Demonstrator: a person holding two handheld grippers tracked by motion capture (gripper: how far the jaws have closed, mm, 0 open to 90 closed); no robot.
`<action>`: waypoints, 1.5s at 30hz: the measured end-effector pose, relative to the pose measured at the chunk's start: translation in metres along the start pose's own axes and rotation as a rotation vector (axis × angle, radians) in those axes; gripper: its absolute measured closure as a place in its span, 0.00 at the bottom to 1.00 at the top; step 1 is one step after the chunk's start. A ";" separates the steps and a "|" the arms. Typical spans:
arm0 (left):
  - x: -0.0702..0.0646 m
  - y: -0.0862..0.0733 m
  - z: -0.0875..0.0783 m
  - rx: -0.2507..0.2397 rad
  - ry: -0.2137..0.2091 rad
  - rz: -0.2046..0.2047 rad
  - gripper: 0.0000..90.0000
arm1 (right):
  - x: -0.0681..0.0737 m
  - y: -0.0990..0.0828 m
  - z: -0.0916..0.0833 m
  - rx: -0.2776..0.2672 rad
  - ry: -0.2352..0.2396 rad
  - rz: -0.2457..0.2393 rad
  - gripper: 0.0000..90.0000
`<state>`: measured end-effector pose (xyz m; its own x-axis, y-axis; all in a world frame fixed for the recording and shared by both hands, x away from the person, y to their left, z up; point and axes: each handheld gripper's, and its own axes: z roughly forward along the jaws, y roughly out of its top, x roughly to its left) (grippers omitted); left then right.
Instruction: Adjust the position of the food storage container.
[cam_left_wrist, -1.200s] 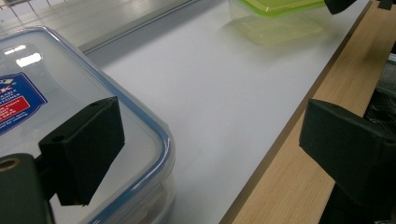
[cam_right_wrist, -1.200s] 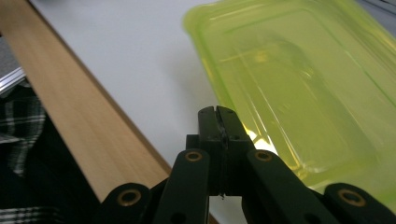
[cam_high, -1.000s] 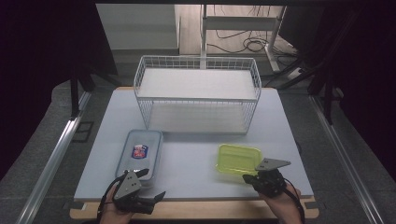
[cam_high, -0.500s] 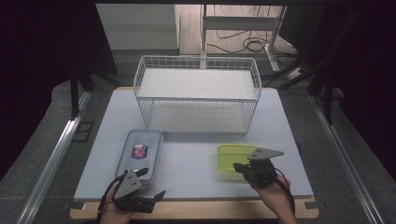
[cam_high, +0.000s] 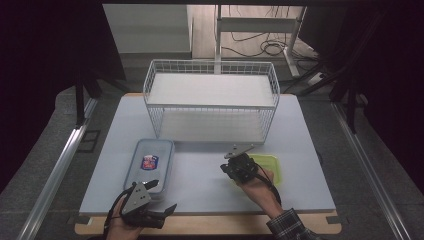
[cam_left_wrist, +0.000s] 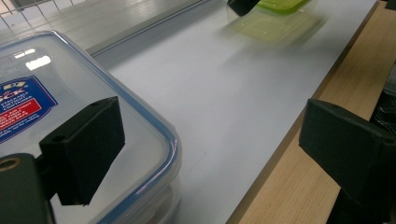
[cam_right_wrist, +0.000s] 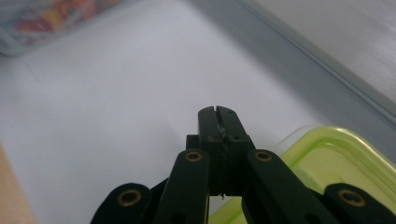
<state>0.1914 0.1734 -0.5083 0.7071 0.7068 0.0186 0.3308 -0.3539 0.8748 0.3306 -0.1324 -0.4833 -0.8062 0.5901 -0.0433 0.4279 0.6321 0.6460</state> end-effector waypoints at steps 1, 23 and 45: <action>0.000 0.000 0.000 0.000 -0.001 0.000 0.08 | -0.002 -0.002 0.002 0.010 -0.004 -0.006 0.99; -0.002 0.002 -0.001 0.000 -0.001 0.008 0.09 | -0.065 -0.062 -0.047 0.039 -0.137 0.151 0.99; 0.079 -0.023 -0.076 0.044 0.242 -0.212 0.88 | -0.048 -0.069 -0.060 -0.038 -0.133 0.112 0.98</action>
<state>0.1925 0.2835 -0.4900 0.4521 0.8909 -0.0428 0.4853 -0.2054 0.8499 0.3151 -0.2346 -0.4796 -0.6919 0.7187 -0.0688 0.4941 0.5409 0.6806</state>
